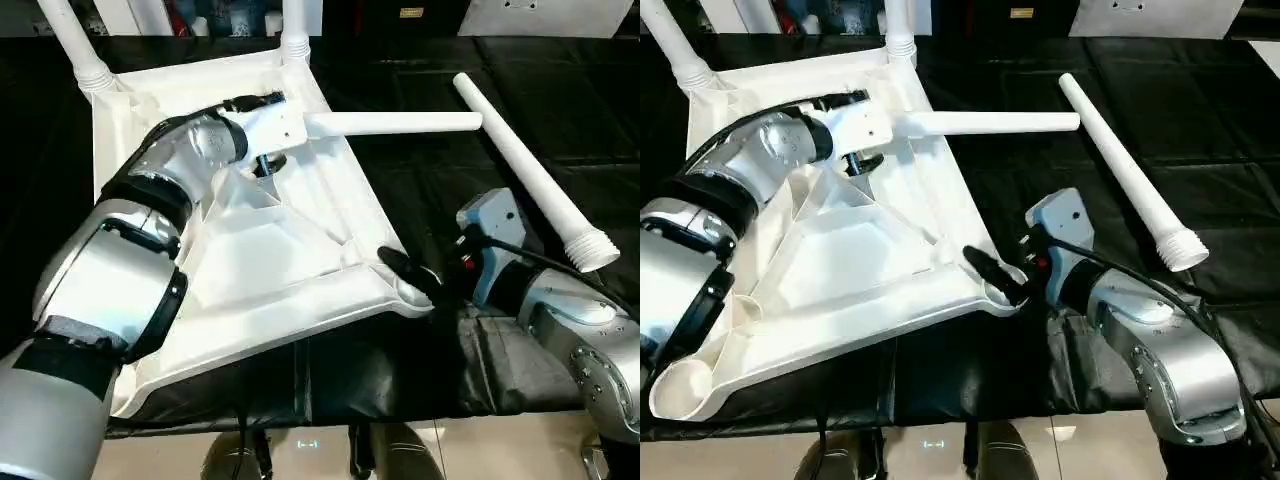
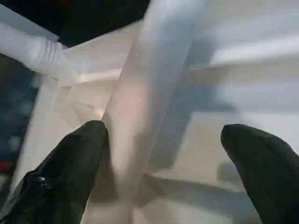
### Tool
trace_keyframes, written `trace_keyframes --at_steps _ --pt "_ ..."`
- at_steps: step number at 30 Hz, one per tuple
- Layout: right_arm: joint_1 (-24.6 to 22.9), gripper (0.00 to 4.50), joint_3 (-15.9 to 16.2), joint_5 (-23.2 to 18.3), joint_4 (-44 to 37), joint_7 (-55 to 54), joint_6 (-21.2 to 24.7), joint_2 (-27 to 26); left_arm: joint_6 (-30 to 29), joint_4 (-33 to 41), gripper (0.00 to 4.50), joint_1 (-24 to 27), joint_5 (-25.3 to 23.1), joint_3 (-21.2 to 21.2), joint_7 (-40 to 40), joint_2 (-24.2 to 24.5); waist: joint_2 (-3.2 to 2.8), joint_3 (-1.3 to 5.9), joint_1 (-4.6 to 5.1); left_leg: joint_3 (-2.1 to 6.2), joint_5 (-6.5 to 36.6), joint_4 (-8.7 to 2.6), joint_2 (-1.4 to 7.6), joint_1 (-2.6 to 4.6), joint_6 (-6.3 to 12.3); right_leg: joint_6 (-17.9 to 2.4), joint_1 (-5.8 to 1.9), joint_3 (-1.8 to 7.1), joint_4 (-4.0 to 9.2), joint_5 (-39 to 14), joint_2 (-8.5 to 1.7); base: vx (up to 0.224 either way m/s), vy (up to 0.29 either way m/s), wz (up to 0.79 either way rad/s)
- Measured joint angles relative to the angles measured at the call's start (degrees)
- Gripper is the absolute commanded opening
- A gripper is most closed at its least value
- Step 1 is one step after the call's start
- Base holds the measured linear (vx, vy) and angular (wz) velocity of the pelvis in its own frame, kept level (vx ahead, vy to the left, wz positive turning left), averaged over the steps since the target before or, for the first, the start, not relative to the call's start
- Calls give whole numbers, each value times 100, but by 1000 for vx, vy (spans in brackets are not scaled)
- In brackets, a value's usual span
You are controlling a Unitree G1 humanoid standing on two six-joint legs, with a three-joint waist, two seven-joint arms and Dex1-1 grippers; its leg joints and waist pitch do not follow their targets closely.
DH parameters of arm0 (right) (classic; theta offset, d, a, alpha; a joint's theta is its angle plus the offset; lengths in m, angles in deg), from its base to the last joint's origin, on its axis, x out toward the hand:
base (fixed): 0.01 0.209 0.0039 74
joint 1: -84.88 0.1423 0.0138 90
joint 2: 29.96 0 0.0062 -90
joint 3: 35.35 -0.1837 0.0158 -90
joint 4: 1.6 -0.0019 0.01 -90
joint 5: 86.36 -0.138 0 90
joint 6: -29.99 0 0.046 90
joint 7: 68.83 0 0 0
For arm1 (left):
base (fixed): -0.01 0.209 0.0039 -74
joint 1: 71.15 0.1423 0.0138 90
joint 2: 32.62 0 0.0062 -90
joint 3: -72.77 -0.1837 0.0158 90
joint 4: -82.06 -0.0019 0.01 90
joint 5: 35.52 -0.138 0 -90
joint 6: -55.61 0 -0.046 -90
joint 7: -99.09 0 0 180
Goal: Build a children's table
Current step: Pick table leg
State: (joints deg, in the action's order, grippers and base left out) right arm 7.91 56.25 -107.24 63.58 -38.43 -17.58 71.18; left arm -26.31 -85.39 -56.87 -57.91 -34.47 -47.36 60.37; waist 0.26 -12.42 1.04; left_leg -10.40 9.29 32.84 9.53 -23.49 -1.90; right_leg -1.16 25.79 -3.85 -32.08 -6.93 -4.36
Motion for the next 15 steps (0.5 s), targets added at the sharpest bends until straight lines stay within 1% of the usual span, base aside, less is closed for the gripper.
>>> trace_keyframes --at_steps 4,9,11,12,14,15 --pt "13 446 0 0 2 5 -1 10 -93 0 450 -72 22 56 361 3 0 0 -17 0 3 0 -4 2 -6 1 -2 1 0 0 -4 0 0 0" --pt "110 446 -1 2 20 4 -18 10 -143 -24 450 -66 7 64 455 -106 0 -4 -21 -1 3 0 -8 2 -7 2 -3 4 1 -1 -8 0 0 0" --pt "110 450 -1 2 20 3 -20 9 -153 -103 423 -16 -5 54 507 -150 -1 -21 -3 -1 3 0 -8 -2 -7 2 -1 3 3 -1 -8 0 0 0" --pt "109 450 -1 3 20 0 -20 10 -132 -112 416 -1 -9 54 527 -149 -6 -43 4 0 3 -1 -7 -8 -7 1 4 2 3 0 -8 0 0 0" --pt "108 450 -5 4 20 -8 -20 11 -96 -112 410 -8 -48 40 712 -130 -12 -50 26 -3 1 -10 -8 -8 -2 1 10 3 8 0 -7 0 0 0" --pt "109 450 -12 4 20 -14 -20 15 -91 -113 397 -23 -50 40 843 -127 -13 -54 32 -5 -4 -21 -7 -7 7 0 14 3 10 -1 -6 0 0 0"
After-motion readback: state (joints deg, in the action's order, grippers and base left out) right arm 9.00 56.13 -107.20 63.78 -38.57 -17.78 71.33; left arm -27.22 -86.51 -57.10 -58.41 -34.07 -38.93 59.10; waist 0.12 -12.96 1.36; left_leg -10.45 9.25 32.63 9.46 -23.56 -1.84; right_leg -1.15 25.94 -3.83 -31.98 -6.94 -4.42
